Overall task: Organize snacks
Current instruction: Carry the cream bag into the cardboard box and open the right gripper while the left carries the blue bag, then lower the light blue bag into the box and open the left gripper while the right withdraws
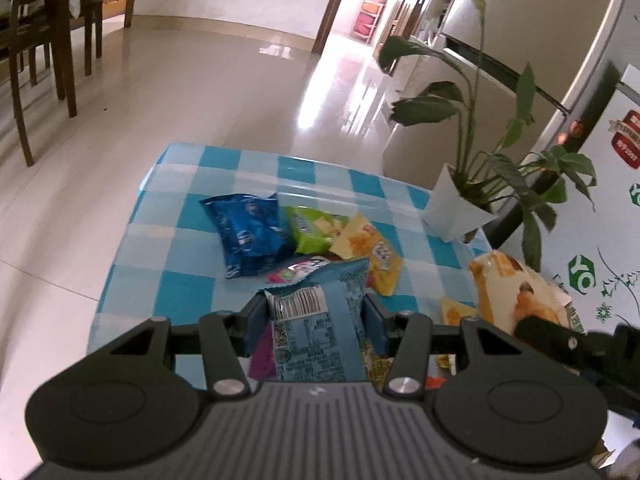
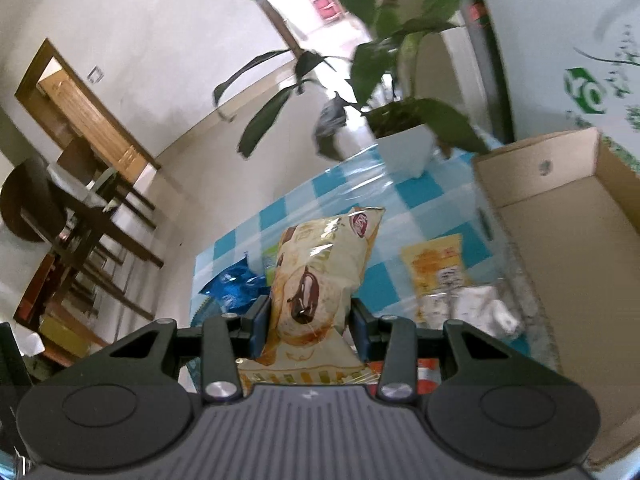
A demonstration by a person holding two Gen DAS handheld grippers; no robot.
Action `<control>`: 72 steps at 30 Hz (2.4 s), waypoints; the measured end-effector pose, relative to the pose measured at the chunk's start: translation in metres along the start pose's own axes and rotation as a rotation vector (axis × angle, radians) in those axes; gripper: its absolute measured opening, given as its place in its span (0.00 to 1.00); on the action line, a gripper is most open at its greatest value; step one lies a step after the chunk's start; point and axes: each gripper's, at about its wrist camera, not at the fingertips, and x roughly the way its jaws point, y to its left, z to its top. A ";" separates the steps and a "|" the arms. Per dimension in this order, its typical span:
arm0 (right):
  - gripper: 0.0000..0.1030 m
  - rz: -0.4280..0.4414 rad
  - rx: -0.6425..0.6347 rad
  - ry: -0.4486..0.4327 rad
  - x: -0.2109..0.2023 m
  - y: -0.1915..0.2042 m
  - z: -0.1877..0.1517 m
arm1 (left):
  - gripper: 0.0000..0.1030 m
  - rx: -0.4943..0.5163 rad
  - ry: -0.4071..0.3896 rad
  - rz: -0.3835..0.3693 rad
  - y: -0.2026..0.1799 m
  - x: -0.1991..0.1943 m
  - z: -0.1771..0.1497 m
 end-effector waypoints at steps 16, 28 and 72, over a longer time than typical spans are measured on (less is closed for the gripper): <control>0.45 -0.140 0.062 -0.119 -0.037 -0.054 0.015 | 0.49 0.074 -0.003 -0.104 -0.045 0.008 -0.007; 0.45 -0.260 0.149 -0.221 -0.073 -0.103 0.027 | 0.48 0.159 0.025 -0.310 -0.105 0.014 -0.023; 0.73 -0.240 0.234 -0.181 -0.081 -0.132 0.034 | 0.38 0.337 0.231 -0.228 -0.159 0.076 -0.111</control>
